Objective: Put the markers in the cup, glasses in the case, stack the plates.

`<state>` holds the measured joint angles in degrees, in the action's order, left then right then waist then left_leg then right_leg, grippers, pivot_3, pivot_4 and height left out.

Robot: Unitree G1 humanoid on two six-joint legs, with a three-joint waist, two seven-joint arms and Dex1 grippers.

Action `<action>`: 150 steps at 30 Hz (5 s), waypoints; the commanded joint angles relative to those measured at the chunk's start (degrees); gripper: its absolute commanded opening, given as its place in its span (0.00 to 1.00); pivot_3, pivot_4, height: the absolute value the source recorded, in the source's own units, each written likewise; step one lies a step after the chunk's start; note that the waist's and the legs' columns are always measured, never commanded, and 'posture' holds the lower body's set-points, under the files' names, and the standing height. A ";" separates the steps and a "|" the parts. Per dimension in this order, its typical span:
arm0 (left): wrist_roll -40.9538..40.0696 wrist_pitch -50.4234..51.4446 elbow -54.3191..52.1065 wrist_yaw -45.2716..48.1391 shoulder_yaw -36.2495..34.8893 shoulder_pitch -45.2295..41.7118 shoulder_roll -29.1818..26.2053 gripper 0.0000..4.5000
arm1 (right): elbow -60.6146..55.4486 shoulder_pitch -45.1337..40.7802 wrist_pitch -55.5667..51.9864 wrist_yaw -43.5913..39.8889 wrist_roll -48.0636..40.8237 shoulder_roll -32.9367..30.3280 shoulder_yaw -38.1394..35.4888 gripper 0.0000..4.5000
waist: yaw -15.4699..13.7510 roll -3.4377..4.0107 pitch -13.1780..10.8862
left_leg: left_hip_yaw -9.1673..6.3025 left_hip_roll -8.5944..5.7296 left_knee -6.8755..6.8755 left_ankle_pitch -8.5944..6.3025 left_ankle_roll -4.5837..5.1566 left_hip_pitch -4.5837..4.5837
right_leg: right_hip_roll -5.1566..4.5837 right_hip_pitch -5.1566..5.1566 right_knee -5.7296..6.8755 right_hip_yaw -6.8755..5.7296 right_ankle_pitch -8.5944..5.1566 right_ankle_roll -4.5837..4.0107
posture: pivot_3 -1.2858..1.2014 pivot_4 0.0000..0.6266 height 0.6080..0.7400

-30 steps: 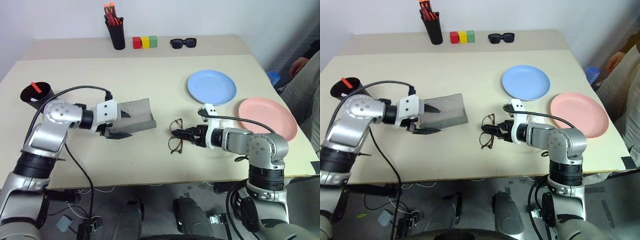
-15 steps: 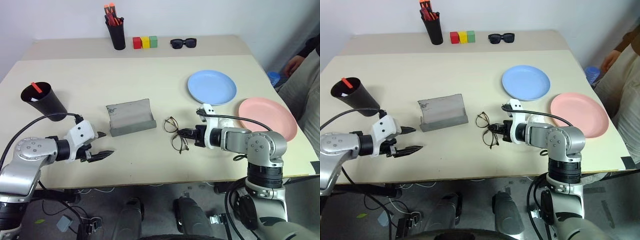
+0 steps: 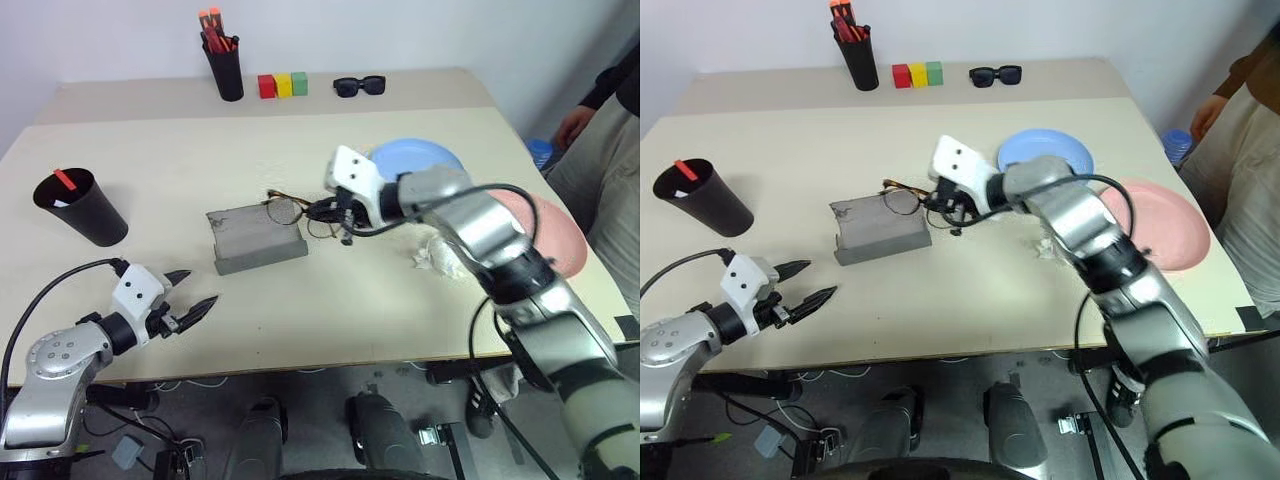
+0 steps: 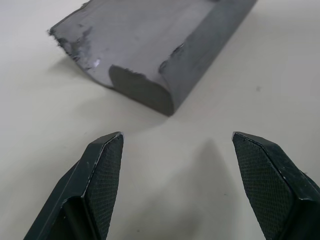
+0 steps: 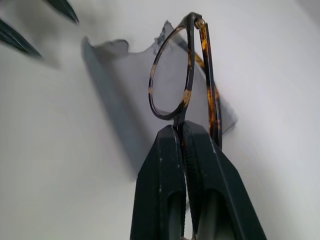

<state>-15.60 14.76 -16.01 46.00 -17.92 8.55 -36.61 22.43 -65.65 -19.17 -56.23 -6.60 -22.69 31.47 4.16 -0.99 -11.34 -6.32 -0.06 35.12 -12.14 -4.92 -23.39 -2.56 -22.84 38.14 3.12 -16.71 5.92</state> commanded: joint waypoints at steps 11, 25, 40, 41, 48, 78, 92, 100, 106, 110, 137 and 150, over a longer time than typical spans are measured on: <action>-4.19 5.35 -10.16 -5.46 -3.74 3.30 0.05 0.79 | 35.36 -11.43 26.26 -12.34 12.79 14.64 -0.08 0.01 | -0.33 0.00 -0.01 | -0.10 -0.08 -0.08 0.00 -0.02 -0.04 | -0.05 0.00 -0.01 -0.06 0.00 -0.01 | 0.52 0.24 1.00; -13.99 13.96 -5.57 -9.06 -5.34 -6.26 1.27 0.67 | 30.70 -11.87 27.46 -10.05 11.38 13.06 -10.65 0.54 | -0.42 0.03 -0.02 | -0.12 -0.08 -0.07 0.00 -0.03 -0.03 | -0.04 0.01 0.03 -0.06 0.00 -0.01 | 0.52 0.24 1.00; 2.67 21.94 36.99 -16.44 19.07 -57.16 7.22 0.17 | -40.80 36.31 -0.25 -6.36 -3.59 -6.67 -25.77 0.54 | -2.00 -0.10 0.06 | -0.27 -0.19 0.04 0.01 -0.03 -0.18 | -0.07 0.05 -0.02 -0.18 -0.02 0.10 | 0.52 0.24 1.00; 3.16 22.48 39.52 -15.24 20.08 -59.02 7.60 0.17 | -43.96 39.80 -2.30 -5.16 -4.73 -7.57 -27.64 0.54 | -1.87 -0.10 0.06 | -0.26 -0.18 0.03 0.01 -0.04 -0.17 | -0.07 0.04 -0.01 -0.17 -0.02 0.10 | 0.52 0.24 1.00; 7.47 22.48 46.35 -3.38 28.26 -64.28 6.87 0.17 | -55.35 54.21 -10.16 2.48 -9.22 -11.95 -37.33 0.54 | -1.26 -0.10 0.06 | -0.18 -0.18 0.03 0.01 -0.03 -0.07 | -0.05 0.10 0.02 -0.11 -0.03 0.09 | 0.52 0.24 1.00; -6.21 16.98 -8.60 3.90 16.00 -28.50 1.08 0.16 | 19.19 18.83 24.65 25.16 24.24 -12.68 -14.81 0.19 | -1.41 -0.06 0.02 | -0.08 -0.12 0.01 0.02 -0.03 -0.07 | -0.11 0.11 -0.06 -0.03 -0.03 0.08 | 0.52 0.24 1.00; -10.37 18.57 -17.20 -0.57 25.94 -25.28 8.34 0.16 | -17.55 36.66 16.83 12.62 12.48 -30.17 -32.15 0.01 | -2.32 0.06 0.00 | -0.13 -0.16 0.11 0.00 0.00 -0.05 | -0.11 0.25 -0.08 -0.04 -0.04 0.09 | 0.52 0.24 1.00; -8.21 13.01 -10.77 5.31 35.10 -31.02 11.49 0.16 | -26.85 58.26 7.43 4.82 7.39 -39.93 -45.45 0.01 | -2.58 0.16 0.05 | -0.04 -0.14 0.15 -0.03 0.05 0.14 | -0.07 0.45 -0.15 0.02 -0.05 0.06 | 0.52 0.24 1.00; -7.36 10.78 -7.33 6.12 35.03 -32.64 12.08 0.16 | -31.88 59.68 1.33 6.87 5.61 -37.64 -46.36 0.55 | -1.62 0.35 0.13 | 0.00 -0.12 0.14 -0.02 0.05 0.23 | -0.03 0.45 -0.05 0.07 -0.05 0.06 | 0.52 0.24 1.00; -6.37 10.15 -6.49 5.28 33.55 -31.32 10.75 0.16 | -37.46 58.25 -3.79 6.23 -0.32 -34.10 -46.43 0.64 | -1.70 0.34 0.13 | -0.01 -0.13 0.16 -0.02 0.05 0.18 | -0.05 0.46 -0.08 0.07 -0.06 0.08 | 0.52 0.24 1.00; -7.01 12.23 -9.15 -2.51 22.80 -22.48 5.09 0.16 | -19.58 48.02 -3.63 15.48 4.62 -33.10 -43.13 0.04 | -1.84 0.33 0.13 | -0.05 -0.15 0.16 -0.02 0.05 0.14 | -0.07 0.44 -0.10 0.04 -0.06 0.08 | 0.52 0.24 1.00; -5.56 7.75 -7.04 -8.01 6.08 -10.47 1.61 0.16 | -18.65 43.27 7.55 11.91 -1.22 -26.62 -40.42 0.79 | -1.55 0.37 0.10 | 0.01 -0.12 0.14 -0.02 0.06 0.14 | -0.07 0.40 -0.09 0.08 -0.06 0.07 | 0.52 0.24 1.00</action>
<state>-21.81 25.07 -23.50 40.41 -6.47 -3.18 -35.18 7.89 -21.85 -12.99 -41.52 -3.48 -50.38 -7.84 2.61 -0.61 -11.24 -6.31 -0.17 35.24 -12.16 -4.86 -23.25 -2.62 -22.43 38.02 3.20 -16.77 5.99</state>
